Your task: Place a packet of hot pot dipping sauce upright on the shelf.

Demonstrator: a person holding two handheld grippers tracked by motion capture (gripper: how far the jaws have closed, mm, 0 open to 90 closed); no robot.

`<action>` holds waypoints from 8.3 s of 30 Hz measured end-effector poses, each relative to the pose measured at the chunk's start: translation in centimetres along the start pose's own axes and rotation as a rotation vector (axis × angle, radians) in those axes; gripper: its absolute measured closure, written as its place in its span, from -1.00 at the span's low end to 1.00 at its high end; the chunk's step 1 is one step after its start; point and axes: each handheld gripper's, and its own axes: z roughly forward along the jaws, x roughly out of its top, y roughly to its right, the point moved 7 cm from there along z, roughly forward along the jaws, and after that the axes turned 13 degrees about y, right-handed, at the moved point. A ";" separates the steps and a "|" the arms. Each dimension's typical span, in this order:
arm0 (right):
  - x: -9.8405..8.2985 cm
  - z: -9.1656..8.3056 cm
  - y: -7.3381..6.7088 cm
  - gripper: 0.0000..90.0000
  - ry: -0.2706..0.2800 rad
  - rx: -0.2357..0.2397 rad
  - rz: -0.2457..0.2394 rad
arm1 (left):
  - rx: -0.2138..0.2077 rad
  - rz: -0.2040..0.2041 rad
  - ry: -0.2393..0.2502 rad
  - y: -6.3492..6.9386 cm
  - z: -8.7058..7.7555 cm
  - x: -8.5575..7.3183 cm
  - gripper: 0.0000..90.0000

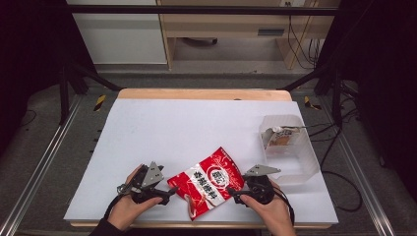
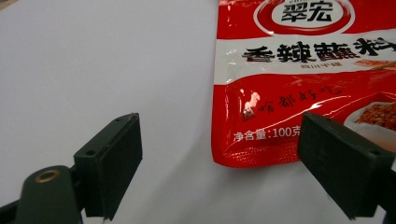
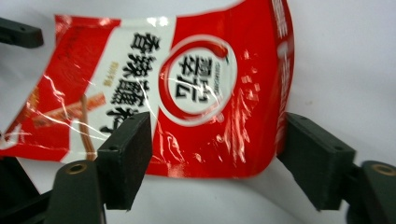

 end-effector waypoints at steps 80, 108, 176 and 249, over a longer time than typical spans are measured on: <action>15.9 1.8 -5.0 1.00 0.024 0.282 -0.468 | -0.071 -0.029 0.081 -6.3 -4.0 8.0 -0.65; 18.8 0.0 -7.3 1.00 0.043 0.347 -0.553 | -0.144 0.013 0.137 -6.6 -3.6 11.9 -0.02; 17.6 -0.2 -5.3 0.98 -0.044 0.270 -0.648 | -0.208 0.055 0.091 -4.6 -2.6 16.7 0.99; 19.2 -16.1 5.8 0.99 0.091 0.034 -0.476 | 0.111 -0.182 0.080 -6.6 -3.9 -1.3 -0.84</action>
